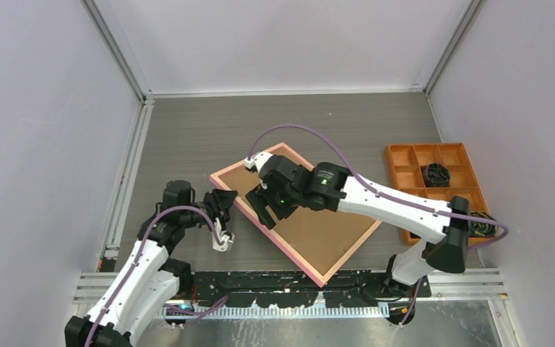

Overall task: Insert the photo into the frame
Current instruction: Turn over the photo frame at the center of the board.

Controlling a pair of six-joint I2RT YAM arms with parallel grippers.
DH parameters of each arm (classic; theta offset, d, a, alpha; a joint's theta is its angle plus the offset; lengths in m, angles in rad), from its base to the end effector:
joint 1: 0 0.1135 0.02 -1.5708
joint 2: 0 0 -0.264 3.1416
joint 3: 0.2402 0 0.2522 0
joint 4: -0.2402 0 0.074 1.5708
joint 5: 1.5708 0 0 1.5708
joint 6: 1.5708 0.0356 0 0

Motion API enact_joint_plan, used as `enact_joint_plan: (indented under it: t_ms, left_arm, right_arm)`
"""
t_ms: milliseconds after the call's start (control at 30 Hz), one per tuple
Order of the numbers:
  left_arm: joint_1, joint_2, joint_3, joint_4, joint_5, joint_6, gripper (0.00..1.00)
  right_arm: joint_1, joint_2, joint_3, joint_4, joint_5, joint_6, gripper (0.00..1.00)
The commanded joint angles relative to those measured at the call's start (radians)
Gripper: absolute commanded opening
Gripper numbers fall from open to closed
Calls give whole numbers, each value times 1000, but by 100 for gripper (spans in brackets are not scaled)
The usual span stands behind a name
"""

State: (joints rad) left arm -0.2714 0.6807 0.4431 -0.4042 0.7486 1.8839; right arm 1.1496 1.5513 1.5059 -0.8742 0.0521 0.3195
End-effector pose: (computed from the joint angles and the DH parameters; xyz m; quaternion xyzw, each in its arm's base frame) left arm 0.1353 -0.0628 0.2204 0.8105 0.2497 0.0746 0.5245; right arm 0.1361 0.2992 0.3391 -0.3743 0.8701 0.1960 0.2539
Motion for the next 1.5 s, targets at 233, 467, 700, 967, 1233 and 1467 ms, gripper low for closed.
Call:
enact_joint_plan:
  t_ms: [233, 467, 700, 967, 1233, 1467]
  left_arm:
    - [-15, 42, 221, 5, -66, -135, 19]
    - [-15, 58, 262, -2, -67, -168, 18]
    - [-15, 68, 279, 15, -91, -205, 17]
    - [-15, 62, 264, 52, -101, -235, 16]
    - [-15, 46, 249, 108, -98, -286, 55]
    - [-15, 24, 277, 289, -192, -552, 100]
  right_arm:
    - [177, -155, -24, -114, 388, -61, 95]
    - [290, -96, 18, -172, 538, -69, 95]
    - [335, -8, 24, -232, 605, -73, 86]
    - [372, 49, 20, -258, 800, -52, 52]
    - [387, -10, 24, -202, 918, -54, 14]
    - [282, -45, 145, -156, 794, -88, 8]
